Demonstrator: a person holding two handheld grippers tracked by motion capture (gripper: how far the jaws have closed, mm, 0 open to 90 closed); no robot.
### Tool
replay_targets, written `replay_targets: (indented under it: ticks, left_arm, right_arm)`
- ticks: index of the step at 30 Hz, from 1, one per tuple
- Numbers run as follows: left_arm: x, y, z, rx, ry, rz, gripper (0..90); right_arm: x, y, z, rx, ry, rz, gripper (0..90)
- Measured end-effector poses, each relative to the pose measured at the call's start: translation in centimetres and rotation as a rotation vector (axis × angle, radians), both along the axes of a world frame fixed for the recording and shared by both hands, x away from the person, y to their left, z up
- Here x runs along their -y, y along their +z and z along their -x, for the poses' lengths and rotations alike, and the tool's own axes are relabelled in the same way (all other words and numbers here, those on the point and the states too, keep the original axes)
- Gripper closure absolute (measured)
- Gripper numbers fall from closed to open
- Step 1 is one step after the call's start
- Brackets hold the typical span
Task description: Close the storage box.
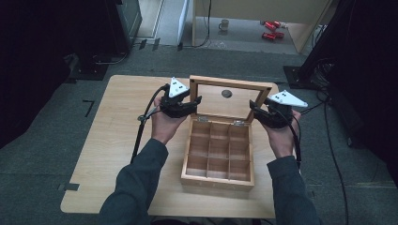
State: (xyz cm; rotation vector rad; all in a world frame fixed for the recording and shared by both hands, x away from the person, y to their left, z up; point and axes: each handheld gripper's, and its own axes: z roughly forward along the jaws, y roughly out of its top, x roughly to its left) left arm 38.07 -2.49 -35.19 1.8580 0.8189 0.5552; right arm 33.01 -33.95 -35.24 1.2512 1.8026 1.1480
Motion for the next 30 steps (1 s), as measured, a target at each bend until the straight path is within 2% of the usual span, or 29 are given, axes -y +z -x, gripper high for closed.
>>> replay_targets:
  ticks: [14, 21, 30]
  left_arm:
    - [-1.0, 0.0, 1.0, 0.004, -0.015, -0.005, 49.9]
    - [-1.2, 0.0, 2.0, 0.006, -0.024, -0.025, 50.3]
    - [-1.7, 0.0, 3.2, 0.017, -0.033, -0.012, 50.0]
  right_arm:
    - [0.5, 0.2, 1.8, 0.017, 0.002, 0.009, 50.9]
    - [0.8, 0.1, 2.9, 0.022, 0.005, 0.01, 51.0]
    - [0.6, 0.1, 3.6, 0.026, 0.004, 0.017, 51.1]
